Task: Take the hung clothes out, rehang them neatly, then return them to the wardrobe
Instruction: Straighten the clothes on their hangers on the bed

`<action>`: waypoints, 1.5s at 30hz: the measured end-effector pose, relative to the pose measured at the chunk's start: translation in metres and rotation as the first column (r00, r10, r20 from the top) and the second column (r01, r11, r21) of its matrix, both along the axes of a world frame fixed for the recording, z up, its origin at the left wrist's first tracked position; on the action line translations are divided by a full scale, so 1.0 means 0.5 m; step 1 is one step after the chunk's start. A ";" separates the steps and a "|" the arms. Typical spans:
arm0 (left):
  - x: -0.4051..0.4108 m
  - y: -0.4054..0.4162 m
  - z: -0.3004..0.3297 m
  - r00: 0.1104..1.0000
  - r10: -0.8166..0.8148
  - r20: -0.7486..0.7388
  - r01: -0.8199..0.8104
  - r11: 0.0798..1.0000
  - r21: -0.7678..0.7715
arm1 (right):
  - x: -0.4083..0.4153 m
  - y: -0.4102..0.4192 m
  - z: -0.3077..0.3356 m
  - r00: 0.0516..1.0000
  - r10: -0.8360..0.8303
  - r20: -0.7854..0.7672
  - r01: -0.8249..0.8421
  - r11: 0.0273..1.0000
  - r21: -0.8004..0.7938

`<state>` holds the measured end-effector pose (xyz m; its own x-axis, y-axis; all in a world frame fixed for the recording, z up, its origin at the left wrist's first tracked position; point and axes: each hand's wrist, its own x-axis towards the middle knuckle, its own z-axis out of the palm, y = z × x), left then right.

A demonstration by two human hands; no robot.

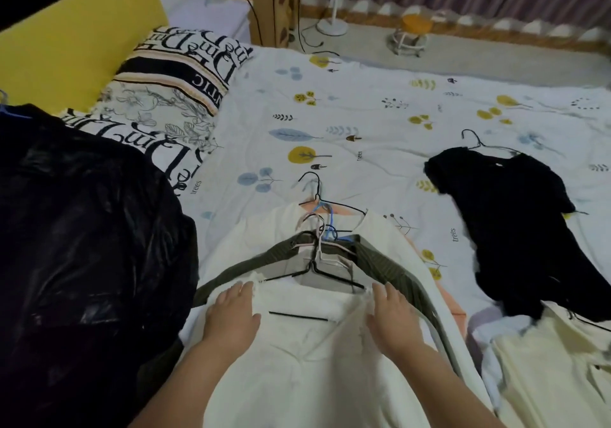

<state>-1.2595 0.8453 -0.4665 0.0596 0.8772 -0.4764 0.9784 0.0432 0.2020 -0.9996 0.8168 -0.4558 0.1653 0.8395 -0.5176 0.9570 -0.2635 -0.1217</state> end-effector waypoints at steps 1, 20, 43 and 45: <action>0.000 0.020 -0.021 1.000 -0.022 -0.014 0.023 1.000 0.008 | 0.003 0.008 -0.019 1.000 -0.015 0.006 0.015 1.000 -0.013; -0.021 0.048 -0.071 1.000 -0.001 -0.017 0.005 0.976 0.216 | -0.024 -0.039 -0.009 0.970 -0.204 -0.132 0.240 0.895 0.377; -0.035 -0.313 0.421 0.924 0.050 0.379 -0.278 0.768 0.577 | -0.001 -0.405 0.361 0.901 -0.143 -0.410 0.399 0.646 0.650; -0.030 -0.367 0.456 0.918 0.052 0.392 -0.297 0.746 0.596 | 0.006 -0.458 0.393 0.875 -0.106 -0.473 0.427 0.629 0.650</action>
